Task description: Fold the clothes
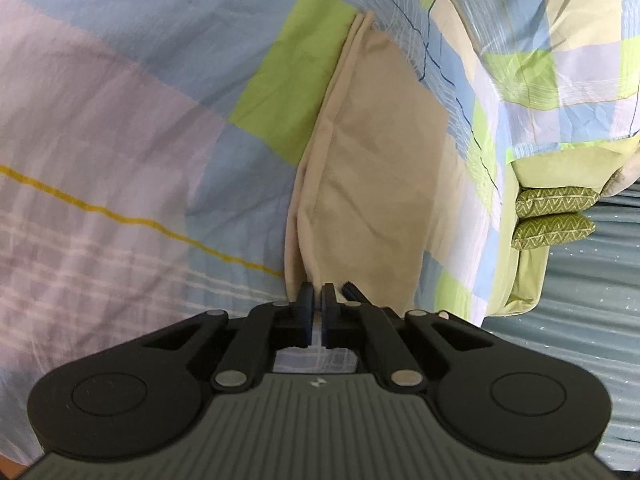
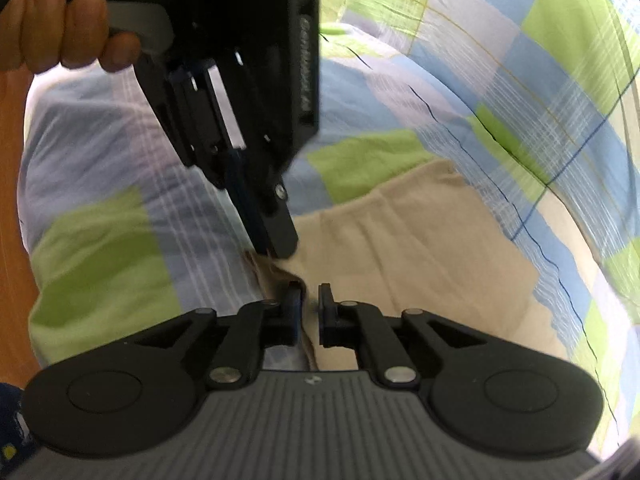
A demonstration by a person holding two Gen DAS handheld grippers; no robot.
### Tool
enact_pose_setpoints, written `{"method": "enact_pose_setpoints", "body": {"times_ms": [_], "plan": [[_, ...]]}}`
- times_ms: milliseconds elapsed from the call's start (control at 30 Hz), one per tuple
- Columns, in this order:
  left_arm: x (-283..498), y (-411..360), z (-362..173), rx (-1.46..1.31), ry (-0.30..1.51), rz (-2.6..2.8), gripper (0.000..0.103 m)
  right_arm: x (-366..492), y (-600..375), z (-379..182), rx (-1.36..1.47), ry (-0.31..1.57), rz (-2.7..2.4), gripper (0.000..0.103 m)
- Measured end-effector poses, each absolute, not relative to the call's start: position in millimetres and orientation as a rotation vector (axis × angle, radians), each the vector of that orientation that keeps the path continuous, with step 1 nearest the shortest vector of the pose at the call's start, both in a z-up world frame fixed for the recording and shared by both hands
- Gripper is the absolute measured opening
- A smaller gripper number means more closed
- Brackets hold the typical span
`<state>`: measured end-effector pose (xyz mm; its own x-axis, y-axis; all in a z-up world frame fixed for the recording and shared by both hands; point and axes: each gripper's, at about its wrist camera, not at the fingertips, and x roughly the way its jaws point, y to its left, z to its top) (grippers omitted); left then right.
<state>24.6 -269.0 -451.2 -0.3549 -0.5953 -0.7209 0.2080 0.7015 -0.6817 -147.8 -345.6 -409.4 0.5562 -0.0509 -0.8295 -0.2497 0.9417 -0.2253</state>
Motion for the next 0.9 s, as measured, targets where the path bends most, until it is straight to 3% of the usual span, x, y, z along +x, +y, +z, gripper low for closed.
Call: {"method": "enact_pose_setpoints", "body": {"times_ms": [433, 567, 667, 833, 900], "plan": [[8, -269, -445, -0.138, 1.677, -0.863, 0.0, -161, -333, -407, -0.455, 0.963, 0.214, 0.001], [5, -273, -438, -0.087, 1.649, -0.866, 0.003, -160, -328, -417, -0.499, 0.98, 0.2, 0.006], [4, -272, -418, 0.008, 1.573, -0.827, 0.004, -162, -334, -404, -0.422, 0.992, 0.187, 0.016], [0, -275, -384, 0.157, 1.4, -0.805, 0.003, -168, -363, -382, -0.224, 0.97, 0.136, 0.015], [-4, -286, -385, 0.075, 1.426, -0.902, 0.011, -164, -380, -385, -0.14, 0.972, 0.063, 0.016]]}}
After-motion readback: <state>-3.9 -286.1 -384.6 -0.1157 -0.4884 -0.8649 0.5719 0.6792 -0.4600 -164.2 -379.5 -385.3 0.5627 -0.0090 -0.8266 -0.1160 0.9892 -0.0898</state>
